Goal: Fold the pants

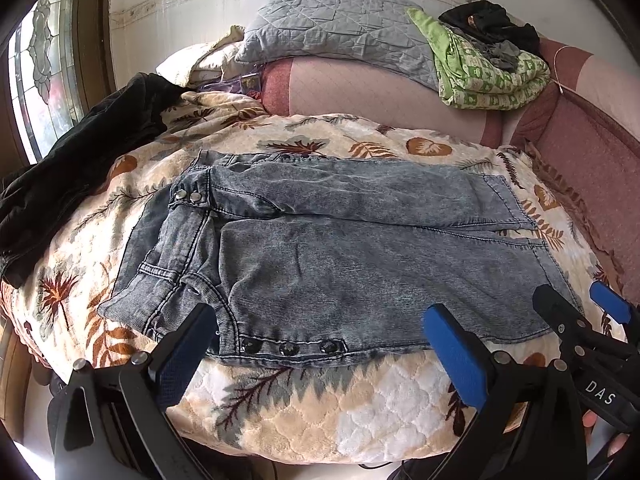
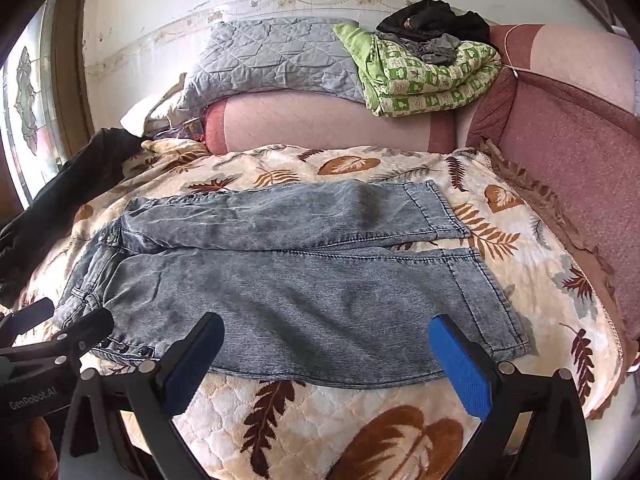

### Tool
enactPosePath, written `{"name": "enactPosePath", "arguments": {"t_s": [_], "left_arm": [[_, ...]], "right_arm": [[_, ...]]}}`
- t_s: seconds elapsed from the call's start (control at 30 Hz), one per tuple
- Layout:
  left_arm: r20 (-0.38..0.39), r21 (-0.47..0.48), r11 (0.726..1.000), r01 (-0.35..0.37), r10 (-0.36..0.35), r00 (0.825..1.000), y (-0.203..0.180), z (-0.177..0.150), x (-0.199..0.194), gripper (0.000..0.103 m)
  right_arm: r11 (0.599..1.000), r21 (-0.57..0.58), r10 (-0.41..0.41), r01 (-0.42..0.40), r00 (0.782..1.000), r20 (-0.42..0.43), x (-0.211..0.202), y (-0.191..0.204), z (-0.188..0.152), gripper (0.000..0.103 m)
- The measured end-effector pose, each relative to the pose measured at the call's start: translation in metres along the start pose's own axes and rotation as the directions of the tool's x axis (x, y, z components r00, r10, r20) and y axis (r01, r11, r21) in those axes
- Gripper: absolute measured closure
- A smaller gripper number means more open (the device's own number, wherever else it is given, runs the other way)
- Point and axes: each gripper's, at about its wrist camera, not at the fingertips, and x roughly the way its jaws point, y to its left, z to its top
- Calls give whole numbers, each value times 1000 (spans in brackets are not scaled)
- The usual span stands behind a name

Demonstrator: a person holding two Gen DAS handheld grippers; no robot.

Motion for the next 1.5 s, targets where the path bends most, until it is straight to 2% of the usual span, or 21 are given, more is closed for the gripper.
{"name": "enactPosePath", "arguments": {"t_s": [0.6, 0.7, 0.77, 0.87, 0.93, 1.07, 1.27, 1.33, 1.4, 1.43, 1.5], "left_arm": [[-8, -7, 1000, 5, -5, 1000, 2, 1, 3, 0], [-20, -15, 999, 32, -32, 999, 7, 4, 5, 0], [-45, -44, 996, 74, -76, 996, 17, 10, 11, 0], [-57, -116, 988, 107, -114, 992, 43, 25, 23, 0], [-61, -154, 983, 95, -106, 992, 65, 40, 34, 0], [-41, -182, 983, 0, -7, 999, 112, 75, 56, 0], [-121, -213, 968, -134, 110, 987, 170, 112, 122, 0], [-139, -212, 965, -157, 129, 982, 179, 116, 142, 0], [-168, -226, 962, -154, 117, 979, 184, 119, 159, 0], [-170, -236, 962, -138, 99, 980, 185, 119, 164, 0], [-172, -246, 961, -126, 85, 981, 185, 122, 172, 0]], "right_arm": [[1000, -2, -1, 1, 1000, -8, 3, 0, 1, 0], [1000, -6, 16, -16, 1000, -16, 5, -2, 4, 0], [997, 26, 70, -69, 997, -42, 10, -11, 10, 0], [984, 90, 163, -156, 983, -87, 26, -38, 24, 0], [977, 131, 181, -166, 977, -115, 42, -65, 38, 0], [953, 262, 197, -152, 968, -157, 86, -136, 72, 0], [868, 488, 261, -90, 919, -296, 181, -238, 106, 0], [844, 532, 286, -72, 898, -333, 209, -254, 108, 4], [830, 555, 298, -47, 879, -372, 231, -259, 107, 9], [831, 554, 310, -51, 869, -385, 240, -257, 107, 13], [844, 533, 305, -51, 864, -401, 252, -253, 107, 19]]}}
